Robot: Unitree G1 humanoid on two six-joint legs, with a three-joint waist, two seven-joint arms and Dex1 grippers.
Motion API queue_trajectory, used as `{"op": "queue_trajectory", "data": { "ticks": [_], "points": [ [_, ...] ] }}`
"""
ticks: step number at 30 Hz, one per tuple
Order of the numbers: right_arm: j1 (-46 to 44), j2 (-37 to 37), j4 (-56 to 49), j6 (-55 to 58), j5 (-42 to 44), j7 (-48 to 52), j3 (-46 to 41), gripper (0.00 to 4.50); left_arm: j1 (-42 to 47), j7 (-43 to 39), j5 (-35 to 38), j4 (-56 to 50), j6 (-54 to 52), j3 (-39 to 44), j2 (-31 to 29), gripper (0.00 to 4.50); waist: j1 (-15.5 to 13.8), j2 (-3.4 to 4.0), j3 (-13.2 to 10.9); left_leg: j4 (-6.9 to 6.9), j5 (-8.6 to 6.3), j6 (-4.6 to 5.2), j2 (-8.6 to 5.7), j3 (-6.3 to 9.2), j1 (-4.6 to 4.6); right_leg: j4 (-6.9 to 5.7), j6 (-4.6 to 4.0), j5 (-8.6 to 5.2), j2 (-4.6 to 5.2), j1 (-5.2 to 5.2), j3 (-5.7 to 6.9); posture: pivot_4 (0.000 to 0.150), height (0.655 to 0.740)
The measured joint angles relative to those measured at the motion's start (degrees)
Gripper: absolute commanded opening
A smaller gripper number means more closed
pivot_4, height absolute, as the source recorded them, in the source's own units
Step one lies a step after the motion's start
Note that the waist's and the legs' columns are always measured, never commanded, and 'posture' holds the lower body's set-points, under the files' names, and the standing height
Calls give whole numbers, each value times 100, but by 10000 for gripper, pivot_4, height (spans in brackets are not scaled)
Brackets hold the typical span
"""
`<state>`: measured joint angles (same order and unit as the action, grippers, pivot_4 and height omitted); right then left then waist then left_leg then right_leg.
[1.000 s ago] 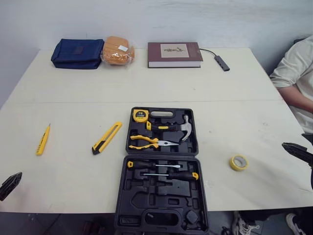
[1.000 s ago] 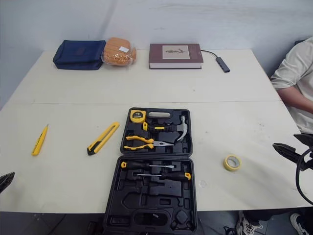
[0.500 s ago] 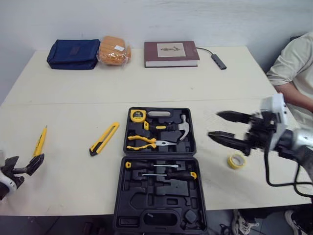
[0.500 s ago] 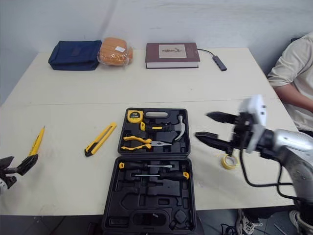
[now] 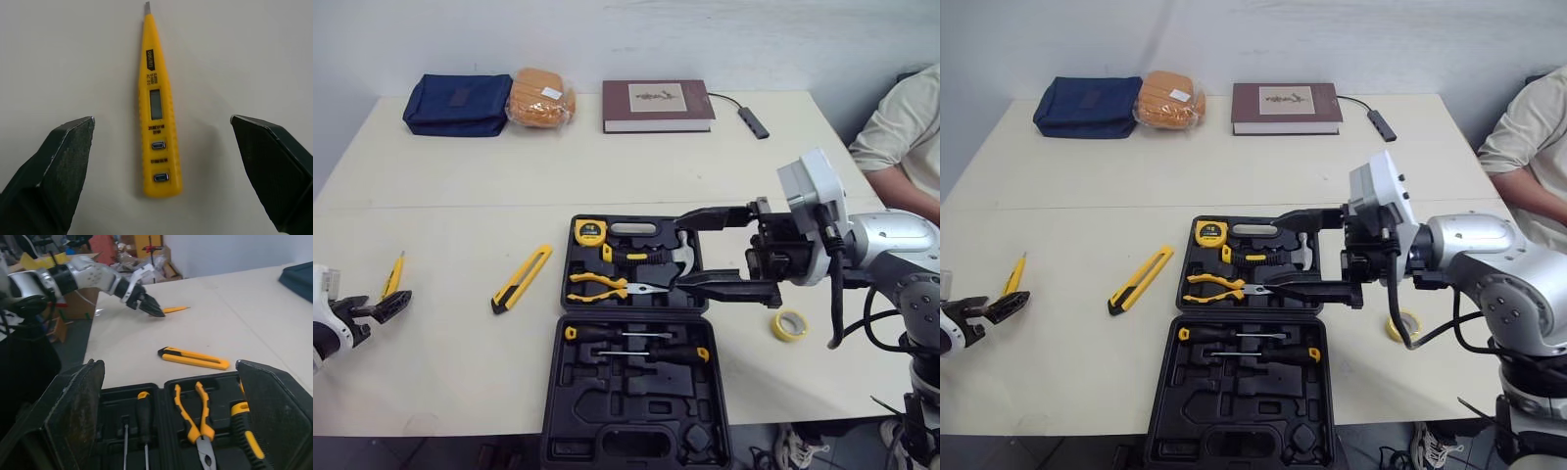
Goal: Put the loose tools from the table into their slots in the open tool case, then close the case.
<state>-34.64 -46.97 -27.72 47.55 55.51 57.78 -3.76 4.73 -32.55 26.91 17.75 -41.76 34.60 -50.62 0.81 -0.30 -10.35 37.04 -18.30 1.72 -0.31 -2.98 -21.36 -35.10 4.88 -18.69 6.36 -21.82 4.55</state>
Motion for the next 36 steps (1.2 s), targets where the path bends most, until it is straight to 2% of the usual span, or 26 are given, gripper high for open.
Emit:
{"op": "queue_trajectory", "data": {
  "ticks": [6, 9, 16, 21, 24, 27, 29, 33, 36],
  "points": [
    [-99, 46, -1, -11, -9, 69, 120, 44772, 364, -166, -255, 460, 194, -400, -166, 45000, -8, 0, 0, 2, 10, -4, 0, -2, 2, -2, 1, 1, 0, 1, 1, 1500, 7400],
    [-76, 46, -2, -19, -39, 87, 121, 45000, 367, -216, -322, 508, 235, -457, -199, 36811, -2, 1, 0, 2, 15, -11, 0, -3, 3, -4, 1, 1, 1, 2, 0, 1500, 7400],
    [-68, 45, -16, -10, -26, 101, 121, 45000, 516, -195, -394, 539, 101, -509, -196, 4251, -48, 2, 0, 2, 15, -7, 0, -3, 3, -6, 1, 1, 3, 1, -1, 1500, 7400],
    [-18, -15, -78, -11, -35, 136, 121, 45000, 529, -188, -374, 464, 52, -446, -196, 3179, -56, 1, 0, 1, 14, -6, 0, -2, 1, -5, 1, 1, 3, -2, 1, 1500, 7400],
    [93, -209, -140, -7, -41, 256, 118, 45000, 290, -425, -349, -63, 221, -418, -209, 3179, -47, -6, -4, 2, 13, -5, 0, -2, -13, -1, 1, 1, 4, -12, 0, 1500, 7400],
    [389, -556, -176, 28, -19, 424, 48, 45000, -431, -1143, -267, -1489, 593, -439, -441, 3179, -21, -13, -5, 0, 5, -4, 0, -1, -18, 9, 1, 1, 4, -13, 0, 1500, 7400],
    [702, -809, -260, 31, -27, 593, -7, 45000, -702, -1667, 84, -2649, 499, -455, -667, 3179, -57, -12, -6, 1, -2, -1, 0, 4, -18, 11, 0, 0, 4, -10, 0, 1500, 7400],
    [1068, -939, -484, -13, -37, 712, -80, 45000, -810, -2445, 802, -4371, 144, -873, -1132, 3179, -42, 10, -15, 2, -5, 3, -1, 2, -15, 26, 0, 0, 4, 0, -1, 1500, 7400],
    [1519, -1133, -673, -56, -164, 726, -164, 45000, -634, -2716, 918, -5149, 107, -1577, -1382, 3179, -33, 21, -22, 1, 1, -1, 0, -2, -13, 25, 0, 0, 0, 2, 1, 1500, 7400]
  ]
}}
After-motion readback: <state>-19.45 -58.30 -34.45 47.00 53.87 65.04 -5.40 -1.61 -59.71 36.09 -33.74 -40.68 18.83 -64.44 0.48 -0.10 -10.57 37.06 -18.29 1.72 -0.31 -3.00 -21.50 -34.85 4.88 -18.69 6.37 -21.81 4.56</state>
